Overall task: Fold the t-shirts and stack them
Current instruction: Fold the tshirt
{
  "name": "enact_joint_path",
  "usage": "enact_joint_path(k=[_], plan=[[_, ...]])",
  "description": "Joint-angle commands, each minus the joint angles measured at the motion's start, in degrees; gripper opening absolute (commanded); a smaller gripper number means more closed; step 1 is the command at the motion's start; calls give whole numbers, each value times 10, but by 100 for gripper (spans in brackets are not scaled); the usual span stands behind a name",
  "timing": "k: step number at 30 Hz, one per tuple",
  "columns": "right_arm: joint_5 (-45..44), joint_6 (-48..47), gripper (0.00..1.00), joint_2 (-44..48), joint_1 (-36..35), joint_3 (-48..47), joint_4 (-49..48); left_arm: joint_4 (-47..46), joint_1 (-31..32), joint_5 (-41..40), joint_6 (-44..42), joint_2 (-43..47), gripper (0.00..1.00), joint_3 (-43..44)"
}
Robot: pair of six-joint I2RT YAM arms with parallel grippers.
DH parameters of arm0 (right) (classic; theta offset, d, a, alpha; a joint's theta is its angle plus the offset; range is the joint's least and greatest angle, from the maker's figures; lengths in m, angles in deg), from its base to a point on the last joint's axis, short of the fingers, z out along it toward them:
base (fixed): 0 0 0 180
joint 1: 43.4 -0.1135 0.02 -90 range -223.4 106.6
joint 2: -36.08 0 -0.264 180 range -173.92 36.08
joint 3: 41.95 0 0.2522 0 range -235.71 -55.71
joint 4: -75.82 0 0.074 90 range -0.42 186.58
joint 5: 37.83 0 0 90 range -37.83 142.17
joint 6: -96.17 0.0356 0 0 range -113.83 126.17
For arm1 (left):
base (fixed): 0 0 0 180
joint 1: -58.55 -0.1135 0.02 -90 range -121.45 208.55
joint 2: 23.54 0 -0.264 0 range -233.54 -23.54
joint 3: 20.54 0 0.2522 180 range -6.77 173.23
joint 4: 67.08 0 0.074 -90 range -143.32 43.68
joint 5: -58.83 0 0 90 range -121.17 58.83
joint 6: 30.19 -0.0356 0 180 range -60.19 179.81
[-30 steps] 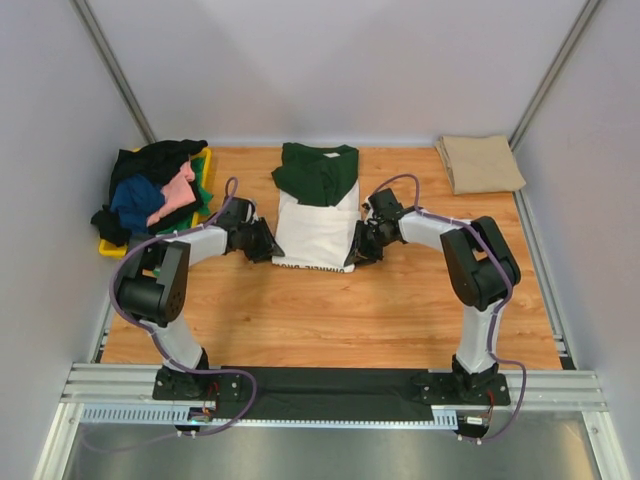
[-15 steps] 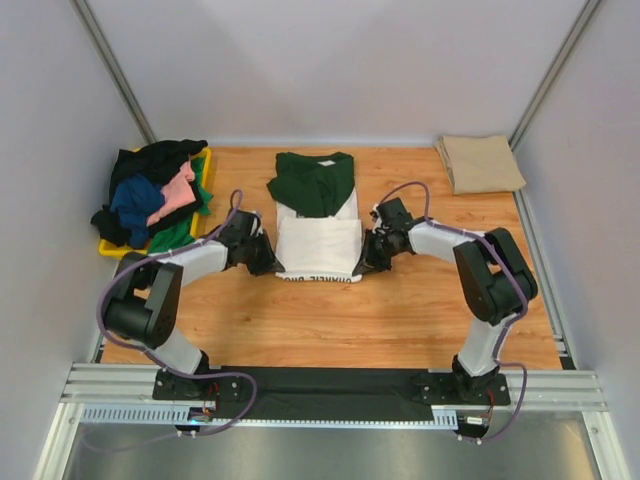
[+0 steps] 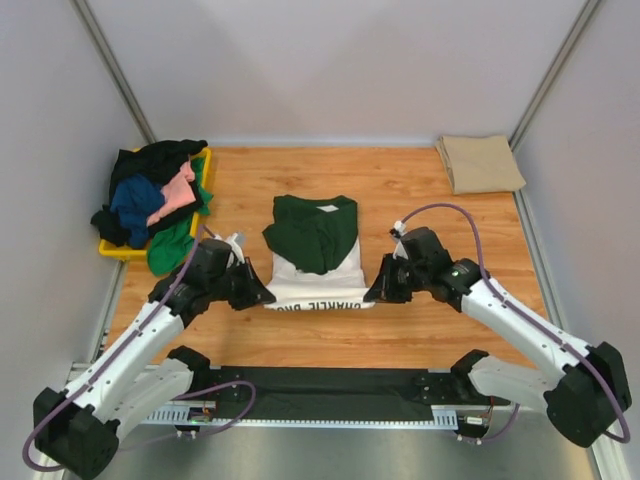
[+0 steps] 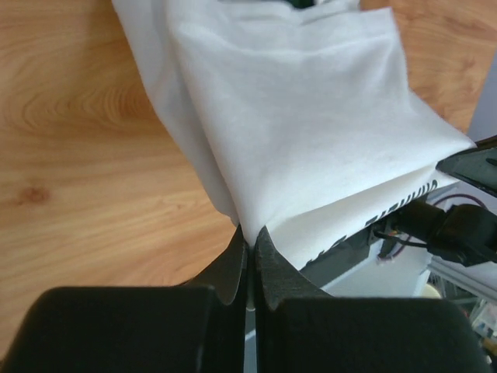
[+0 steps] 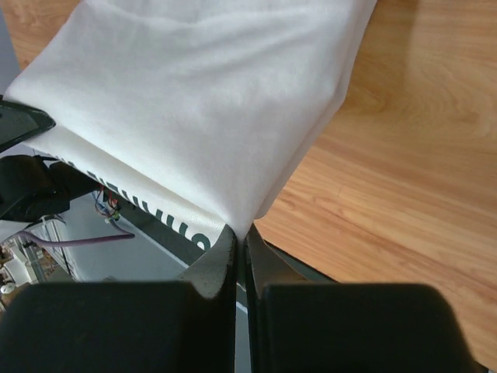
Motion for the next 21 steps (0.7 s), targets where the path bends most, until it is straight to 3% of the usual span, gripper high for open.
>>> enact_joint_path(k=[1, 5, 9, 21], plan=[[-99, 22, 0, 37, -4, -35, 126, 160, -6, -55, -6, 52, 0, 64], [-139, 3, 0, 12, -3, -121, 173, 211, -6, -100, -31, 25, 0, 163], [-137, -34, 0, -45, 23, -190, 189, 218, -10, -123, -54, -69, 0, 246], [-79, -87, 0, -221, 81, -309, 184, 193, -109, -32, -102, -282, 0, 380]])
